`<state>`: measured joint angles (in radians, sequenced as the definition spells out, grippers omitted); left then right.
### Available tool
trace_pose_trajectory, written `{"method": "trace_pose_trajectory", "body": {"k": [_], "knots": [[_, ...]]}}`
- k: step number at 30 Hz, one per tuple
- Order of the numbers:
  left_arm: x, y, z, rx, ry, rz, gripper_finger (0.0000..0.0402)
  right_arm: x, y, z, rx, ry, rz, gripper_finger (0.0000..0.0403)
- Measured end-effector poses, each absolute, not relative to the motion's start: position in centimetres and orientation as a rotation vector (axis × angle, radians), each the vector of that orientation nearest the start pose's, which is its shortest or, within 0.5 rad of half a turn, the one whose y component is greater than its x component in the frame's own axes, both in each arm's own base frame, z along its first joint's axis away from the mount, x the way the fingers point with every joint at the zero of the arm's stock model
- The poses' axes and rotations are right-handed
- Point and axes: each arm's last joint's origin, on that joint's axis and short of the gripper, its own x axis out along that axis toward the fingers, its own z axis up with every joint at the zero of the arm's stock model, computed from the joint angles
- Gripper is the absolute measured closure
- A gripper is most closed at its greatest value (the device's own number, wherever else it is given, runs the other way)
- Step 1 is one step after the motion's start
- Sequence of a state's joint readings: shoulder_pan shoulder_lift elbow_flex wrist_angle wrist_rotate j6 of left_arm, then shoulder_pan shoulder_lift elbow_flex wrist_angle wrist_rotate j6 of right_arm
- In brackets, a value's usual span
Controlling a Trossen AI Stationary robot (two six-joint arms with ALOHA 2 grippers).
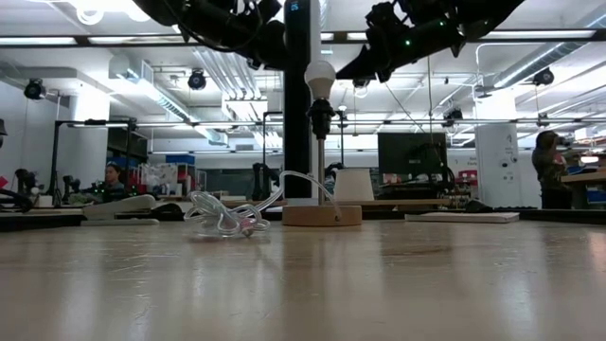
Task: Screw lightbulb
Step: Insert the lightbulb on the desk lamp
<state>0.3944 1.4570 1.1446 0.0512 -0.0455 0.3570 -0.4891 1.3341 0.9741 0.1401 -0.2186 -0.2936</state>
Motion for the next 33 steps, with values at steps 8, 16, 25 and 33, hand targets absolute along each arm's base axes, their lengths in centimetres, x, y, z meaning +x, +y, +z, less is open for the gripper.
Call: {"method": "trace_pose_trajectory", "body": {"k": [8, 16, 25, 33], "knots": [[30.7, 13.0, 32.1, 0.297, 0.364, 0.427, 0.0401, 26.8, -13.4, 31.0, -0.201, 0.255, -0.227, 0.0401], [29.8, 12.6, 32.7, 0.290, 0.380, 0.415, 0.0401, 25.9, -13.1, 31.8, -0.205, 0.253, -0.248, 0.0401], [30.6, 12.4, 32.5, 0.272, 0.329, 0.272, 0.0401, 26.3, -14.0, 31.8, -0.255, 0.223, -0.336, 0.0401], [30.9, 12.6, 32.1, 0.262, 0.332, 0.296, 0.0401, 27.3, -14.3, 30.7, -0.248, 0.236, -0.305, 0.0401]]}}
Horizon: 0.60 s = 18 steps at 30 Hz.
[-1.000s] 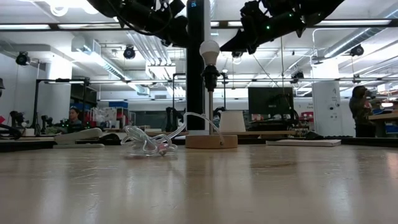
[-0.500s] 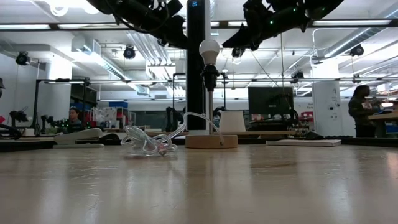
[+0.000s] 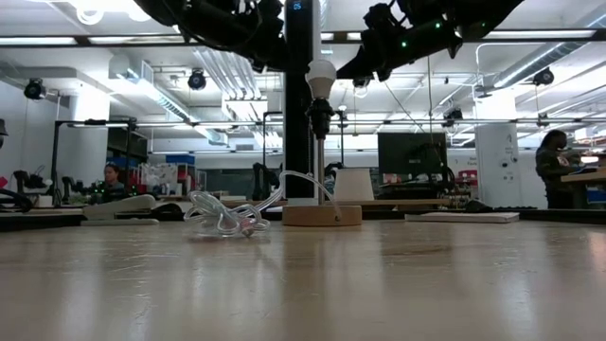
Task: Screw lightbulb
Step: Insert the lightbulb on the desk lamp
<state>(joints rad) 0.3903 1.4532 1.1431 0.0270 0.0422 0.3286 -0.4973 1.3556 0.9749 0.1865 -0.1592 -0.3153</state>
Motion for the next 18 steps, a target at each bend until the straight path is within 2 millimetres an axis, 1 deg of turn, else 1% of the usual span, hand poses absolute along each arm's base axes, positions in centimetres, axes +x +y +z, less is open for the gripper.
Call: {"method": "trace_pose_trajectory", "body": {"k": [6, 11, 16, 18], "knots": [[30.8, 12.8, 32.1, 0.260, 0.334, 0.306, 0.0401, 27.0, -13.9, 30.9, -0.235, 0.245, -0.281, 0.0401], [30.7, 13.0, 32.1, 0.266, 0.345, 0.363, 0.0401, 26.7, -13.6, 31.1, -0.217, 0.257, -0.265, 0.0401], [30.6, 13.1, 32.1, 0.266, 0.351, 0.372, 0.0401, 26.4, -13.4, 31.2, -0.202, 0.264, -0.258, 0.0401], [30.4, 13.0, 31.8, 0.257, 0.389, 0.363, 0.0401, 26.3, -13.3, 31.3, -0.197, 0.267, -0.260, 0.0401]]}}
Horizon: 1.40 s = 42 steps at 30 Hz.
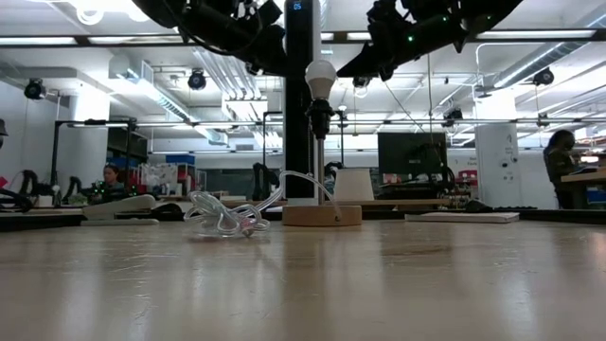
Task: Screw lightbulb
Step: Insert the lightbulb on the desk lamp
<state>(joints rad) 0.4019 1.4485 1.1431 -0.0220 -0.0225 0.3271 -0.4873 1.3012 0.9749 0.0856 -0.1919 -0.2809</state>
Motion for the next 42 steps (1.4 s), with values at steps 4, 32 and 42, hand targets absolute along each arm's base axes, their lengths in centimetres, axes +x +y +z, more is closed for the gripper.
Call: {"method": "trace_pose_trajectory", "body": {"k": [4, 32, 42], "knots": [[29.8, 12.7, 32.0, 0.247, 0.426, 0.365, 0.0401, 26.1, -13.4, 31.4, -0.200, 0.276, -0.296, 0.0401], [30.0, 12.9, 32.3, 0.257, 0.373, 0.334, 0.0401, 26.2, -13.2, 31.2, -0.205, 0.301, -0.304, 0.0401], [30.7, 13.1, 31.9, 0.257, 0.343, 0.295, 0.0401, 26.8, -13.8, 31.0, -0.236, 0.260, -0.284, 0.0401]]}}
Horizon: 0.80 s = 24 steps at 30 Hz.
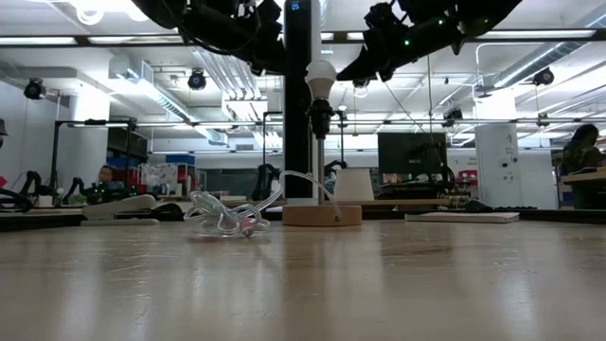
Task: Screw lightbulb
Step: Insert the lightbulb on the desk lamp
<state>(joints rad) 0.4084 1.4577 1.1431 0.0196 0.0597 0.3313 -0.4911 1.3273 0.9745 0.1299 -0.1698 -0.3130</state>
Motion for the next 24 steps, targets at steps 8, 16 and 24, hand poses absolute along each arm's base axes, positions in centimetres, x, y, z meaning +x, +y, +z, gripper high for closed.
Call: {"method": "trace_pose_trajectory", "body": {"k": [8, 16, 24], "knots": [[30.6, 13.5, 31.8, 0.265, 0.365, 0.397, 0.0401, 26.8, -12.8, 31.0, -0.209, 0.273, -0.211, 0.0401], [30.1, 13.4, 31.7, 0.241, 0.415, 0.411, 0.0401, 26.5, -12.8, 31.0, -0.192, 0.299, -0.252, 0.0401], [30.6, 12.8, 32.1, 0.231, 0.325, 0.192, 0.0401, 26.7, -13.7, 31.0, -0.242, 0.284, -0.345, 0.0401]]}}
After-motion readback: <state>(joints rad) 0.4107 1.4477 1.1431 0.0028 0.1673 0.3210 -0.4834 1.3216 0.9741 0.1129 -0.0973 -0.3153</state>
